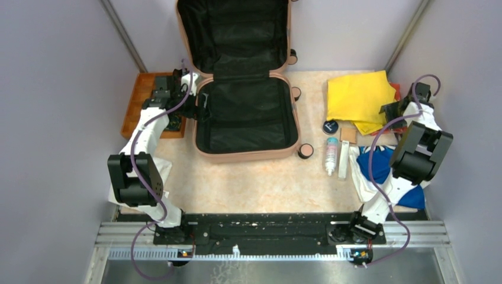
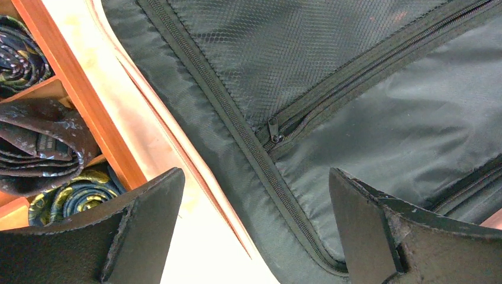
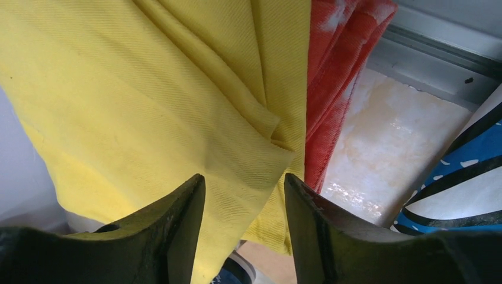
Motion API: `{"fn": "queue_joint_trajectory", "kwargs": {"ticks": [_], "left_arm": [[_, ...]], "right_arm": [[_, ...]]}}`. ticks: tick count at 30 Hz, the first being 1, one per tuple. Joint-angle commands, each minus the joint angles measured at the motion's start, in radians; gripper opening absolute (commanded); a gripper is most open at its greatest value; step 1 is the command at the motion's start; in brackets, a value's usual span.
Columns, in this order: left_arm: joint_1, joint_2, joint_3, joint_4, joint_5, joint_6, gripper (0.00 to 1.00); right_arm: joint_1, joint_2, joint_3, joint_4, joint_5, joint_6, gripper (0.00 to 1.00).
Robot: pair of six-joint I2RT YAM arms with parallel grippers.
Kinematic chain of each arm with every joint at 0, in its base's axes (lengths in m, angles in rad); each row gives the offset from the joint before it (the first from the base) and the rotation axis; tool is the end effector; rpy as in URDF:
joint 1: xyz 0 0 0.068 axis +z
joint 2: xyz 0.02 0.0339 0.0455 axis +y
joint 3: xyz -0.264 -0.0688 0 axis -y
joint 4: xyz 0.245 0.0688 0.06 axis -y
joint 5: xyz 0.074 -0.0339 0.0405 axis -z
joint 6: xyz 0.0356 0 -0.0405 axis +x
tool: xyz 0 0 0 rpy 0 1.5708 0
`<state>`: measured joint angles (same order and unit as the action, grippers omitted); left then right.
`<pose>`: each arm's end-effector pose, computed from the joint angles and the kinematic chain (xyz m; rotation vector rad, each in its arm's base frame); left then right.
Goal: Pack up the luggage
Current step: Pick up the clothes from the corner of the board.
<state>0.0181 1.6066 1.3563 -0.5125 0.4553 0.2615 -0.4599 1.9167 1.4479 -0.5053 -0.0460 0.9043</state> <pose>0.3585 -0.0092 0.3016 0.4960 2.2137 -0.3834 0.3742 -0.1835 0.2141 1.5997 1.9985 0.2309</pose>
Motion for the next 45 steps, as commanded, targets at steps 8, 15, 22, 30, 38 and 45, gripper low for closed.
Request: {"fn": "queue_joint_trajectory", "kwargs": {"ticks": [8,15,22,30,38,45], "left_arm": [[-0.001,0.001,0.054,-0.018,0.004,0.015,0.98],[-0.003,-0.005,0.056,-0.017,0.014,0.008,0.98],[-0.002,-0.003,0.070,-0.029,0.015,0.005,0.98],[-0.004,0.002,0.078,-0.031,0.015,0.004,0.98],[-0.004,0.000,0.083,-0.040,0.019,0.002,0.98],[-0.007,0.016,0.126,-0.066,0.008,-0.002,0.98]], "right_arm": [[-0.023,-0.017,0.000,0.053,0.041,-0.014,0.34],[-0.026,-0.013,-0.014,0.069,0.043,-0.014,0.00],[-0.028,-0.055,0.111,0.026,0.135,-0.052,0.00],[-0.028,-0.040,0.226,0.008,0.242,-0.115,0.00],[-0.028,0.068,0.307,0.051,0.389,-0.229,0.00],[-0.024,0.126,0.393,0.042,0.383,-0.256,0.05]]}}
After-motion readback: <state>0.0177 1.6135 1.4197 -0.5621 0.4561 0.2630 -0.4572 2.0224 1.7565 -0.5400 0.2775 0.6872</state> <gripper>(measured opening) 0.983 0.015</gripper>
